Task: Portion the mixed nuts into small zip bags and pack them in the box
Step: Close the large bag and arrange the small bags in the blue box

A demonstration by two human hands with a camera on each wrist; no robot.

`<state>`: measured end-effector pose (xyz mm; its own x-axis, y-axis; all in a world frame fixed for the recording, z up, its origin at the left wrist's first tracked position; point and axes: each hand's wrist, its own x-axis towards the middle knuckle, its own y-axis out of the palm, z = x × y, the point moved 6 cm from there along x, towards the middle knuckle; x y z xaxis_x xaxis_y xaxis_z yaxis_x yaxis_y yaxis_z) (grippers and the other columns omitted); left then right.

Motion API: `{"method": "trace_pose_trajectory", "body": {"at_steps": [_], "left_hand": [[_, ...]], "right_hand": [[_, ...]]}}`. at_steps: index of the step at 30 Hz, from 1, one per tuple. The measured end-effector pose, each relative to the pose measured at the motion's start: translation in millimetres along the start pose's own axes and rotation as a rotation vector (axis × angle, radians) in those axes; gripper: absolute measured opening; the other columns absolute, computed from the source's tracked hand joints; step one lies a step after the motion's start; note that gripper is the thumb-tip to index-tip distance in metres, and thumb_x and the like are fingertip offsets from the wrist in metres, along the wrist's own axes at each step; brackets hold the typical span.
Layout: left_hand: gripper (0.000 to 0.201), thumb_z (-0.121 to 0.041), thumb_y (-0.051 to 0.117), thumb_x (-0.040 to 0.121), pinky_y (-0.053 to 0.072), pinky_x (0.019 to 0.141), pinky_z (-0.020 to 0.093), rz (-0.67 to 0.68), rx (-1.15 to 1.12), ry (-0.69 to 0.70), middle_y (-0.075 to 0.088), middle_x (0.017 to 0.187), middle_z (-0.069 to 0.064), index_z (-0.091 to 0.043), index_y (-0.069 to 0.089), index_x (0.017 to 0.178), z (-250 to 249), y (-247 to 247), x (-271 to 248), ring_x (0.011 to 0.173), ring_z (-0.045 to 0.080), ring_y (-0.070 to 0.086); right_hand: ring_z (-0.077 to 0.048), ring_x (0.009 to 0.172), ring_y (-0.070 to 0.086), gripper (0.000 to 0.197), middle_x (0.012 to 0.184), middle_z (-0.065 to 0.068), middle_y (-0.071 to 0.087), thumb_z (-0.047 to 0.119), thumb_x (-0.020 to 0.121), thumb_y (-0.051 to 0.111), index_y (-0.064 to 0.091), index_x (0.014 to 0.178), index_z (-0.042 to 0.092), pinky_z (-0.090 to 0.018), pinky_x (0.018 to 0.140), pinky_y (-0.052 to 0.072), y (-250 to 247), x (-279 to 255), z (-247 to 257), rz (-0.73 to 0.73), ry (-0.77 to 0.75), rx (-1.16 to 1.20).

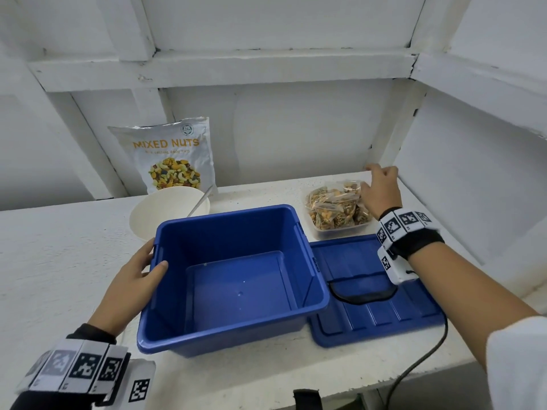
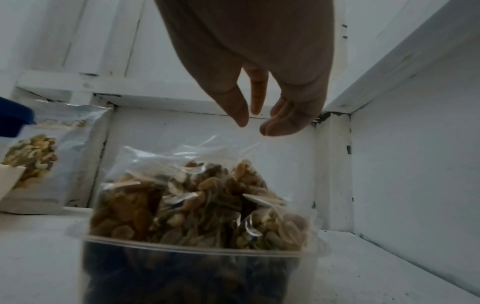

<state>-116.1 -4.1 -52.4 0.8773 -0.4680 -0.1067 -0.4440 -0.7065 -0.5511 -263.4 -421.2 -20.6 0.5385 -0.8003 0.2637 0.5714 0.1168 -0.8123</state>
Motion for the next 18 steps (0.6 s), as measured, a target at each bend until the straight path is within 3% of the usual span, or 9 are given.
{"method": "trace_pose_trajectory", "body": {"at_steps": [2, 6, 8, 11, 13, 14, 16, 18], "left_hand": [[0.045, -0.019, 0.043, 0.097, 0.045, 0.080, 0.040, -0.004, 0.007, 0.002, 0.052, 0.130, 0.009, -0.030, 0.034, 0.140, 0, -1, 0, 0.097, 0.024, 0.053], [0.042, -0.025, 0.044, 0.096, 0.045, 0.078, 0.034, 0.042, 0.028, 0.011, 0.055, 0.126, 0.003, -0.038, 0.035, 0.136, 0, -3, 2, 0.095, 0.016, 0.057], [0.046, -0.035, 0.043, 0.094, 0.045, 0.083, 0.035, 0.070, 0.078, -0.001, 0.054, 0.130, 0.002, -0.032, 0.036, 0.139, -1, -8, 4, 0.102, 0.019, 0.056], [0.048, -0.035, 0.044, 0.091, 0.038, 0.093, 0.035, -0.061, 0.174, 0.091, 0.052, 0.134, 0.007, -0.019, 0.044, 0.136, -20, -36, 11, 0.110, 0.020, 0.052], [0.035, -0.026, 0.045, 0.094, 0.035, 0.091, 0.029, -0.162, 0.193, 0.231, 0.055, 0.129, 0.005, -0.022, 0.052, 0.127, -49, -56, 12, 0.107, 0.013, 0.051], [0.027, -0.024, 0.046, 0.094, 0.036, 0.090, 0.023, -0.183, 0.181, 0.300, 0.059, 0.123, -0.001, -0.030, 0.055, 0.119, -66, -61, 13, 0.104, 0.006, 0.052], [0.024, -0.021, 0.047, 0.094, 0.038, 0.083, 0.005, -0.183, 0.135, 0.421, 0.062, 0.107, -0.021, -0.043, 0.052, 0.102, -101, -64, 13, 0.094, -0.015, 0.052], [0.025, -0.020, 0.049, 0.093, 0.038, 0.078, -0.003, -0.154, 0.051, 0.512, 0.061, 0.100, -0.026, -0.044, 0.053, 0.098, -130, -56, 12, 0.089, -0.020, 0.053]], "right_hand": [[-0.035, 0.109, 0.050, 0.033, 0.131, -0.021, 0.040, 0.008, 0.093, 0.048, 0.050, 0.126, 0.003, -0.034, 0.094, 0.039, 6, 9, -4, 0.059, 0.007, -0.002], [-0.033, 0.101, 0.057, 0.021, 0.108, -0.021, 0.064, 0.008, 0.092, 0.050, 0.064, 0.102, -0.002, -0.031, 0.083, 0.042, 7, 20, -3, 0.036, 0.006, 0.030], [-0.032, 0.098, 0.058, 0.020, 0.105, -0.020, 0.065, 0.009, 0.092, 0.050, 0.064, 0.101, -0.004, -0.029, 0.080, 0.041, 1, 19, 3, -0.006, -0.027, 0.072], [-0.023, 0.090, 0.055, 0.020, 0.102, -0.017, 0.064, 0.009, 0.093, 0.050, 0.063, 0.101, -0.003, -0.020, 0.074, 0.035, -23, 10, 28, -0.096, -0.151, 0.145], [-0.016, 0.086, 0.051, 0.019, 0.098, -0.013, 0.063, 0.010, 0.093, 0.050, 0.063, 0.101, -0.001, -0.015, 0.072, 0.033, -39, 2, 55, -0.119, -0.260, 0.204], [-0.014, 0.085, 0.052, 0.018, 0.096, -0.011, 0.063, 0.012, 0.093, 0.050, 0.063, 0.101, 0.001, -0.015, 0.071, 0.035, -46, -3, 68, -0.113, -0.303, 0.236], [-0.014, 0.081, 0.057, 0.018, 0.088, -0.004, 0.062, 0.014, 0.093, 0.051, 0.063, 0.102, 0.004, -0.014, 0.067, 0.040, -54, -15, 94, -0.070, -0.350, 0.328], [-0.009, 0.072, 0.060, 0.014, 0.079, 0.003, 0.061, 0.016, 0.093, 0.052, 0.062, 0.100, 0.009, -0.014, 0.066, 0.047, -57, -30, 116, 0.002, -0.379, 0.434]]}}
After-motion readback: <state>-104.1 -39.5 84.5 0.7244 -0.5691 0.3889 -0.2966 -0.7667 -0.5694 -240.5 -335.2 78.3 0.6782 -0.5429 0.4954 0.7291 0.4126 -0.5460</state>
